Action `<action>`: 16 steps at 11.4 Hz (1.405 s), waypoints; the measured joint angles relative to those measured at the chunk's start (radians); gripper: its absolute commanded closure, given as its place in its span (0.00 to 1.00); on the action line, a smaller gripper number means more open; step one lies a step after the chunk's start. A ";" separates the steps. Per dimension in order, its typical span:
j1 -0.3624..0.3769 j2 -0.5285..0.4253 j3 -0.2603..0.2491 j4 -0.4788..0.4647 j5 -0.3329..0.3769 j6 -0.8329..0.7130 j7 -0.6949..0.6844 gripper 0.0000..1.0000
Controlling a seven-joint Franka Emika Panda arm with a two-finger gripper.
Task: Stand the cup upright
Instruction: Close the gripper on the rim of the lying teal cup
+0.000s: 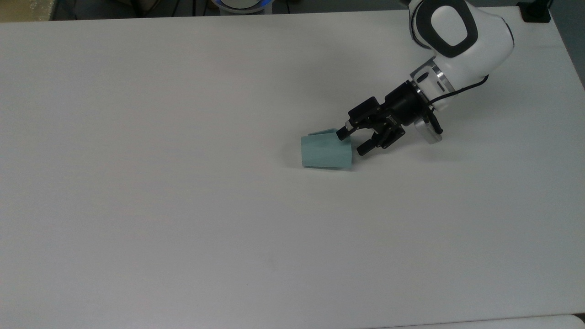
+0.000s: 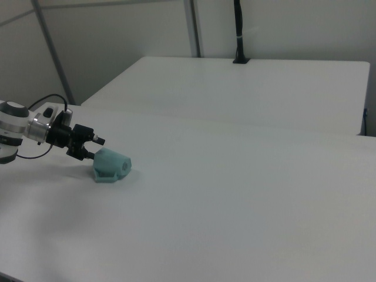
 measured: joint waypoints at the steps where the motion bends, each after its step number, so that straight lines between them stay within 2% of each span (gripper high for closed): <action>1: -0.001 0.009 0.000 0.000 -0.004 0.000 0.001 0.00; 6: -0.010 0.014 -0.002 -0.008 -0.005 -0.043 0.006 0.01; 8: -0.013 0.015 -0.003 -0.026 -0.006 -0.056 0.032 0.13; 12: -0.023 0.015 -0.004 -0.040 -0.011 -0.054 0.042 0.19; 13: -0.024 0.016 -0.004 -0.041 -0.011 -0.054 0.042 0.25; 14: -0.024 0.017 -0.004 -0.041 -0.013 -0.053 0.042 0.40; 15: -0.024 0.018 -0.004 -0.041 -0.014 -0.052 0.042 0.61; 16: -0.024 0.018 -0.004 -0.041 -0.017 -0.046 0.042 0.91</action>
